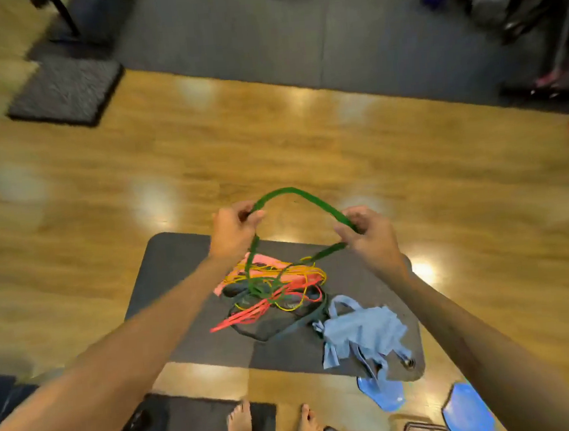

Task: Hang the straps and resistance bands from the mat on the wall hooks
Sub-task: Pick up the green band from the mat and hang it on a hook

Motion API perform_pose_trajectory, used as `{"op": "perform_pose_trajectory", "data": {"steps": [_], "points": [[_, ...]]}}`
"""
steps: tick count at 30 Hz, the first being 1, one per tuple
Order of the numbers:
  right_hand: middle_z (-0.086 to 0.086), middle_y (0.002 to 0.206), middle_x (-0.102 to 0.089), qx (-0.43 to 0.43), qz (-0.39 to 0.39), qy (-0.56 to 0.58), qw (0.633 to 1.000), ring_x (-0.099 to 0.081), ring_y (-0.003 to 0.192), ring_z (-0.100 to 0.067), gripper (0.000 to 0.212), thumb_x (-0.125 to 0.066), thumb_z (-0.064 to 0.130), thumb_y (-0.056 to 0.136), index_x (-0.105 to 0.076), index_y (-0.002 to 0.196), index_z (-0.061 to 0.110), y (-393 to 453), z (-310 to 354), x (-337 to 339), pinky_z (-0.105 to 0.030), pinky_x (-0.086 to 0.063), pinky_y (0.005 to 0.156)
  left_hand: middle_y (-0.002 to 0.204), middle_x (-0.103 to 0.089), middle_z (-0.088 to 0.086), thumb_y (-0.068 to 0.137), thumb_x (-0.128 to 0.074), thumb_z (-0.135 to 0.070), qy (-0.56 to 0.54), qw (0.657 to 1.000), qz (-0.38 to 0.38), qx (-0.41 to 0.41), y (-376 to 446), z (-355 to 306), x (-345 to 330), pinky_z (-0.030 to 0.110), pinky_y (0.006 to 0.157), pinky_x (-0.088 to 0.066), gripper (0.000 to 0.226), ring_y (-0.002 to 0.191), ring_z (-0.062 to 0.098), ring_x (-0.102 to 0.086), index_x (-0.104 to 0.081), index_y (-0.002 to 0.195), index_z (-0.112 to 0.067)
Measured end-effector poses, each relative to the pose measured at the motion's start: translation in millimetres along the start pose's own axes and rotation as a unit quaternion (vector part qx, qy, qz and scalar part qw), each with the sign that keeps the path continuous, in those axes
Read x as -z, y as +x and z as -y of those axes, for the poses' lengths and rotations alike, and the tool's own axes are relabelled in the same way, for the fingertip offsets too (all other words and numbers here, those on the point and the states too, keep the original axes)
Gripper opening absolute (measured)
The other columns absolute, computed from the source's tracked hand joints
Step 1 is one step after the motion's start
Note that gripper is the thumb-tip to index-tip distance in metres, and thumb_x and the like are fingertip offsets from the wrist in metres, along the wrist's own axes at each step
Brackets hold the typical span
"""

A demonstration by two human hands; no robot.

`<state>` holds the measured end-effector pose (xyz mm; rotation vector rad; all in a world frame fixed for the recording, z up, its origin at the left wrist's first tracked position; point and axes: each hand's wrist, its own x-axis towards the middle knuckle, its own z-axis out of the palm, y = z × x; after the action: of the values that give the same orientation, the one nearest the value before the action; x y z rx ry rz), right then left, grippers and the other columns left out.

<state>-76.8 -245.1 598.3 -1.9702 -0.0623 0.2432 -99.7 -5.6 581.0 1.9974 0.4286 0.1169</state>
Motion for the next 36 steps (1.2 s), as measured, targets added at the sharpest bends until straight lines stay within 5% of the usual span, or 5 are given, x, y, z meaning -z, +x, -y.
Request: {"op": "perform_pose_trajectory", "data": {"steps": [7,12,29,33,36], "points": [[0.001,0.133,-0.051,0.023,0.084,0.048,0.995,-0.059,0.106,-0.015,0.069,-0.075,0.001,0.081,-0.039,0.137,0.02,-34.5,156.0,53.8,-0.028,-0.052,0.083,0.07,-0.068,0.006,0.087,-0.068,-0.017,0.114,0.941,0.171,-0.269,-17.7,-186.2,66.3,0.029,0.068,-0.046,0.011,0.061,0.003,-0.045,-0.076,0.093,-0.014],[0.013,0.091,-0.066,0.07,0.002,0.055,0.996,-0.06,0.086,0.003,0.034,-0.075,-0.003,0.078,-0.063,0.099,0.021,-70.5,208.3,39.9,-0.019,-0.045,0.076,0.072,-0.072,0.002,0.081,-0.064,-0.008,0.116,0.871,0.268,-0.396,-45.4,-273.7,72.0,0.032,0.066,-0.05,0.011,0.065,0.014,-0.062,-0.075,0.082,-0.011],[0.008,0.057,-0.051,-0.119,-0.254,-0.023,0.96,-0.048,0.056,-0.012,0.026,-0.069,0.011,0.083,-0.06,0.065,0.028,-314.4,128.6,99.5,-0.029,-0.038,0.057,0.105,-0.071,0.009,0.084,-0.063,-0.012,-0.06,0.961,0.263,-0.054,-99.9,-275.3,-31.6,0.031,0.075,-0.052,0.021,0.085,0.017,-0.062,-0.07,0.102,-0.005],[-0.008,0.064,-0.052,-0.139,-0.304,-0.011,0.942,-0.049,0.058,-0.018,0.011,-0.065,0.017,0.077,-0.062,0.08,0.006,-402.6,119.2,115.6,-0.043,-0.046,0.057,0.132,-0.051,-0.01,0.081,-0.072,-0.029,0.057,0.753,0.57,-0.323,-247.4,-268.2,-77.0,0.021,0.099,-0.037,0.074,0.121,0.003,-0.048,-0.036,0.145,-0.024],[-0.006,0.062,-0.053,-0.141,-0.345,-0.009,0.928,-0.045,0.056,-0.012,0.009,-0.064,0.004,0.075,-0.068,0.081,0.01,-475.7,116.2,129.7,-0.032,-0.038,0.052,0.097,-0.07,-0.008,0.094,-0.055,-0.033,0.087,0.543,0.743,-0.382,-371.7,-271.3,-94.4,0.022,0.081,-0.049,0.019,0.093,0.004,-0.065,-0.062,0.112,-0.032]]}}
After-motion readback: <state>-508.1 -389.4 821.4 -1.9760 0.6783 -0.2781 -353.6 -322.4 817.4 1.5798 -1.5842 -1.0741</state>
